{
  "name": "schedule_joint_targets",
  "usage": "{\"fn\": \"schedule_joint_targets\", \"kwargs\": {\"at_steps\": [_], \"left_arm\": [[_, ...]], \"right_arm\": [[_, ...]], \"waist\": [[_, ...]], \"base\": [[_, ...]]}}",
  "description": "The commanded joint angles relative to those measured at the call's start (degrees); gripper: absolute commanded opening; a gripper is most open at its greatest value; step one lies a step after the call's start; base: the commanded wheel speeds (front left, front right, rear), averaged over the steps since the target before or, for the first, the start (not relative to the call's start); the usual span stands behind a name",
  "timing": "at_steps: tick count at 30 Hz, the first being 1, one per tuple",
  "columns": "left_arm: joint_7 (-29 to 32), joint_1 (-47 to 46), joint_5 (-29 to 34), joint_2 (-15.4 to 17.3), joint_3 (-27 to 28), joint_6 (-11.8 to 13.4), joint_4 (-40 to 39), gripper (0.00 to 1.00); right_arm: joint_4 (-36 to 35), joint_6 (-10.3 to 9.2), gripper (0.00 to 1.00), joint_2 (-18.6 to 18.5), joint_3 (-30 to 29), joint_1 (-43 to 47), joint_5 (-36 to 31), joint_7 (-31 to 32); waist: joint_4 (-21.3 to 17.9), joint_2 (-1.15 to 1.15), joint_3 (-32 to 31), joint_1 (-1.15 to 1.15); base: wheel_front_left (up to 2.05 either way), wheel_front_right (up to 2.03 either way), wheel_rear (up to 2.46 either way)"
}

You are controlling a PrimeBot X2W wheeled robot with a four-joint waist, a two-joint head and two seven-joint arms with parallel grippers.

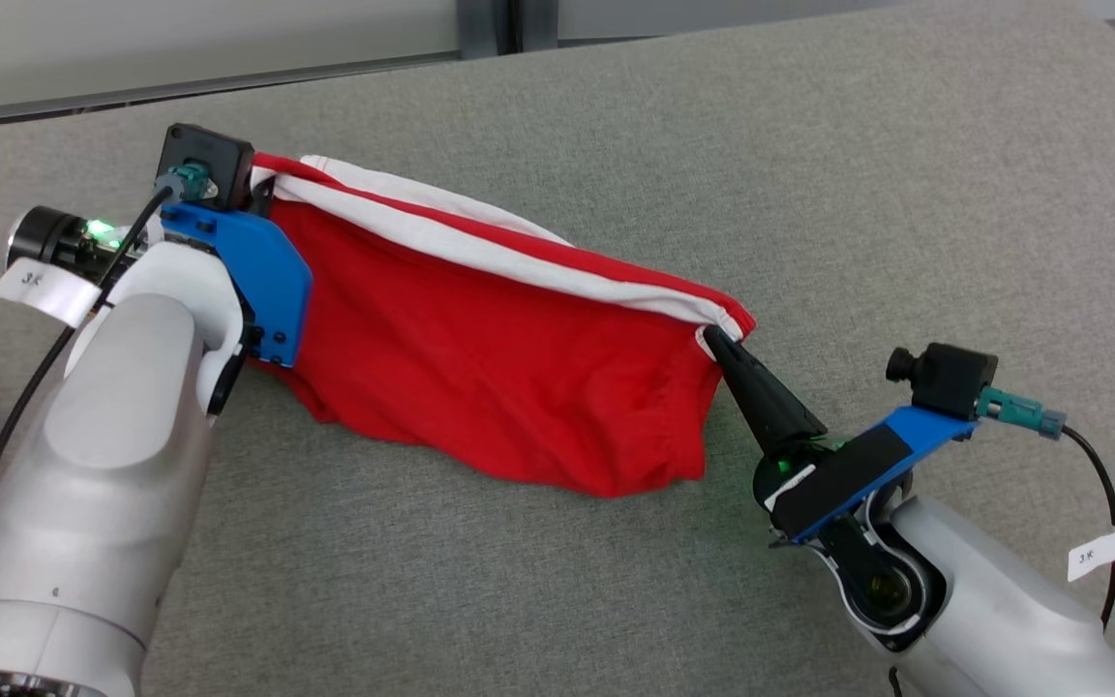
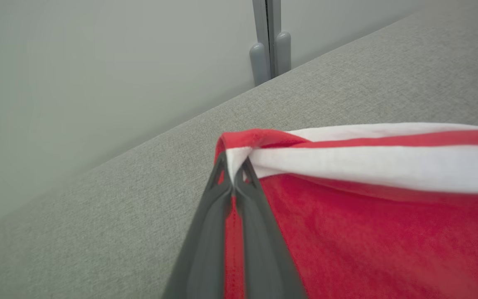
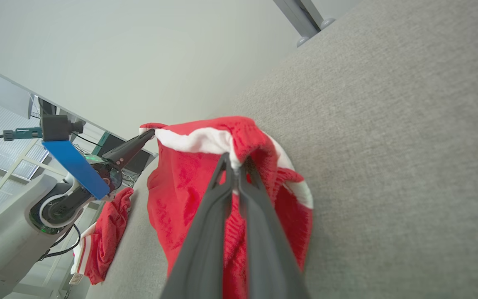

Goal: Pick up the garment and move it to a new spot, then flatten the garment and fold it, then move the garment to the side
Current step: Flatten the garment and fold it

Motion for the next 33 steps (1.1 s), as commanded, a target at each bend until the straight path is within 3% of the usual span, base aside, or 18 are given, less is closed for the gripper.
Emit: {"fn": "schedule_joint_targets", "kwargs": {"at_steps": [1,8,9,10,11,12,23,30,33], "left_arm": [[-0.2,-1.8,-0.6,0.2,-1.1,-0.1,1.5,0.0],[-4.3,-5.0,-2.0,0.0,-3.3,-0.1,5.7,0.0],[-5.2,-5.3,-2.2,0.0,-3.2,-0.1,6.2,0.12],[-5.7,-5.5,-2.4,-0.1,-3.2,-0.1,6.9,0.95],[-6.1,-5.5,-2.6,-0.4,-3.4,-0.1,7.8,1.0],[-6.4,-5.6,-2.7,-0.5,-3.4,-0.1,8.5,1.0],[-18.1,-1.5,-5.5,-1.2,-1.4,2.1,12.7,1.0],[-21.9,4.6,-8.9,-2.1,2.1,3.6,10.1,1.0],[-22.1,8.7,-10.4,-2.3,4.6,4.1,5.1,1.0]], "right_arm": [[0.6,0.0,0.0,0.3,0.4,-1.7,0.4,-0.3],[1.8,0.0,0.0,0.5,1.8,-3.6,1.3,-0.5],[2.0,0.0,0.0,0.5,1.7,-3.7,1.3,-0.5],[2.4,0.0,0.0,0.5,1.8,-3.7,1.2,-0.5],[2.7,0.0,0.42,0.6,1.5,-3.8,1.0,-0.5],[3.0,0.0,1.0,0.6,0.9,-3.8,0.7,-0.5],[7.8,0.0,1.0,-0.1,-5.7,0.8,-6.2,-0.5],[10.8,0.0,1.0,1.1,-15.3,3.9,-18.5,-0.5],[11.0,0.0,1.0,2.2,-20.7,5.6,-26.7,-0.5]], "waist": [[-0.2,0.0,0.9,-0.01],[-0.6,0.0,2.4,-0.01],[-0.5,0.0,2.5,-0.01],[-0.5,0.0,2.5,-0.01],[-0.5,0.0,2.5,-0.01],[-0.5,0.0,2.5,-0.01],[0.6,0.0,-1.5,-0.01],[1.9,0.0,-4.6,-0.01],[2.6,0.0,-5.7,-0.01]], "base": [[0.0,0.0,0.0],[0.0,0.0,0.0],[0.0,0.0,0.0],[0.0,0.0,0.0],[0.0,0.0,0.0],[0.0,0.0,0.0],[0.0,0.0,0.0],[0.0,0.0,0.0],[0.0,0.0,0.0]]}}
